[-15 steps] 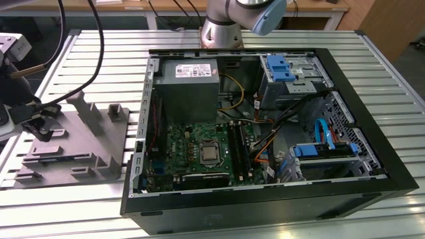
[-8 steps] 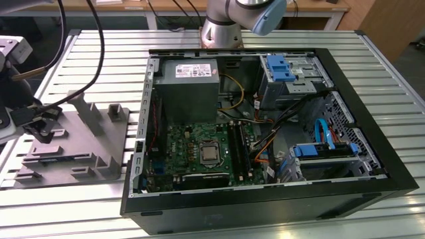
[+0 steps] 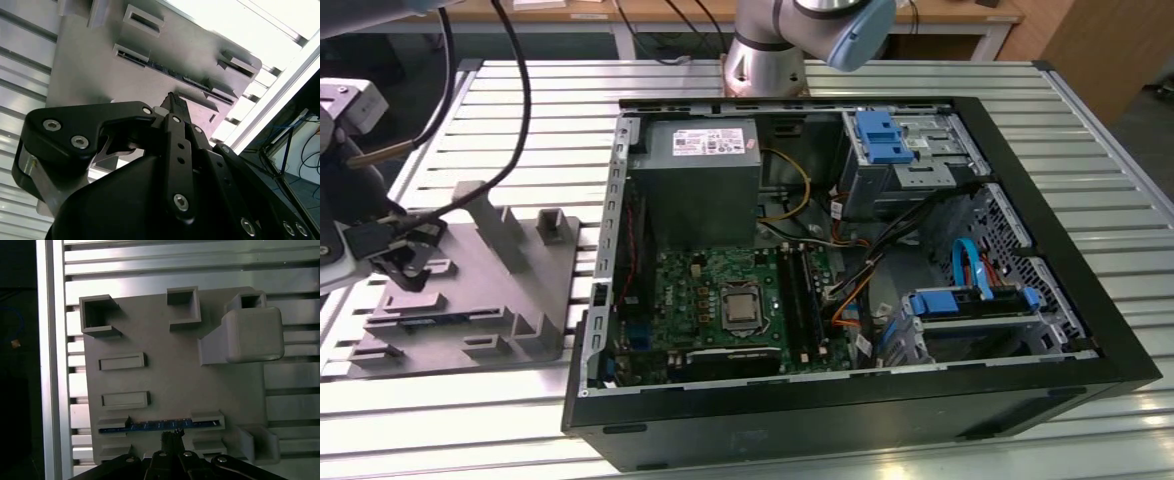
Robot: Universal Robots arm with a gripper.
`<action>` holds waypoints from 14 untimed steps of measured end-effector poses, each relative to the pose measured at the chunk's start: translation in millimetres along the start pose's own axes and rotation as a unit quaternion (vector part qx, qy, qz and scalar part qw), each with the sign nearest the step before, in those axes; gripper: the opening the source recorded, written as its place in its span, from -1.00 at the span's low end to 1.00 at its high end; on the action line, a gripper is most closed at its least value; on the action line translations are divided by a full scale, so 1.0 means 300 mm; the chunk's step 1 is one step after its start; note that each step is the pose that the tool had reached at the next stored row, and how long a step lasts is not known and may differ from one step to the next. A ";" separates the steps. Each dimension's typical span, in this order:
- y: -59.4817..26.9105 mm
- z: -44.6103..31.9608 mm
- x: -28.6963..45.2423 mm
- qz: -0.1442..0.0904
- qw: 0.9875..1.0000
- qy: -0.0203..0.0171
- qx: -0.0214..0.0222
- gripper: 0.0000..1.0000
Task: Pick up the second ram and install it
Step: 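Reach for the second ram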
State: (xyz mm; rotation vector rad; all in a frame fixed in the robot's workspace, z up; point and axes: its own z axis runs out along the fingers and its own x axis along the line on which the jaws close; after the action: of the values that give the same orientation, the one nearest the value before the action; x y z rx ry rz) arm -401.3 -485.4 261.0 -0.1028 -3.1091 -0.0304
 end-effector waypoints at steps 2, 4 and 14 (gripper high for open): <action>-0.001 0.004 0.000 0.000 1.000 0.000 0.000 -0.80; -0.002 0.008 0.000 0.000 1.000 0.000 0.000 -0.80; -0.007 0.024 0.001 0.000 1.000 0.000 0.001 -0.80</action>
State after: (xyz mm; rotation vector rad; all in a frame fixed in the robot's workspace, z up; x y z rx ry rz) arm -401.8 -487.3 253.6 -0.1029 -3.1092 -0.0261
